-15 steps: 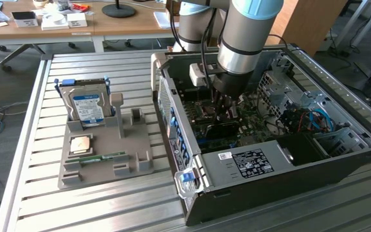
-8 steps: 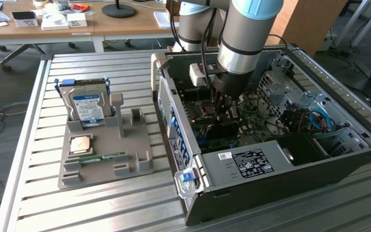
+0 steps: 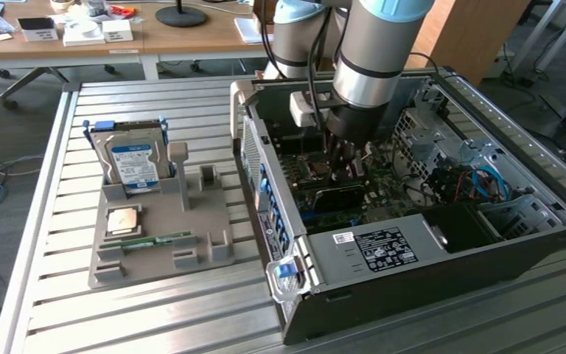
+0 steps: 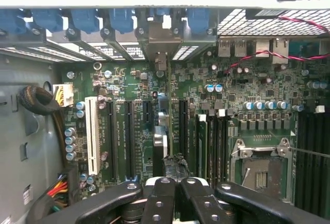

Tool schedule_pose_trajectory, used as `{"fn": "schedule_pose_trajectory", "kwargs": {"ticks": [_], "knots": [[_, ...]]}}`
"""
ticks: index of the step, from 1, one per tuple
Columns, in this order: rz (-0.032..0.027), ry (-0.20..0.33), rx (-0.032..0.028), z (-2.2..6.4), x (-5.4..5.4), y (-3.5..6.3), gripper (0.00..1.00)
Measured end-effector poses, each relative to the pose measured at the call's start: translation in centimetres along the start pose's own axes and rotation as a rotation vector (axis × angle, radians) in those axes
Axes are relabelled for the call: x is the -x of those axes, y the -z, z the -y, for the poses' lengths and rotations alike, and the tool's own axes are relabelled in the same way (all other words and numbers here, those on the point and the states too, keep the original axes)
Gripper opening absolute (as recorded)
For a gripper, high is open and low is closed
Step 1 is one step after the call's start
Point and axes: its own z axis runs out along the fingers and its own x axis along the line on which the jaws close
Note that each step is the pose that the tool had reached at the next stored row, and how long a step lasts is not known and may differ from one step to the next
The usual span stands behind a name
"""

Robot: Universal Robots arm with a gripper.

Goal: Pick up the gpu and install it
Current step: 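Press down on the gpu until it lock into place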

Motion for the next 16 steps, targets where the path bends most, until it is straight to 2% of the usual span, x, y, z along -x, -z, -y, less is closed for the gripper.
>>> {"fn": "schedule_pose_trajectory", "kwargs": {"ticks": [13,16], "knots": [[-0.0001,0.0,0.0,0.05,0.1,2.8,0.11],[0.0,0.0,0.0,0.05,0.1,3.08,0.11]]}}
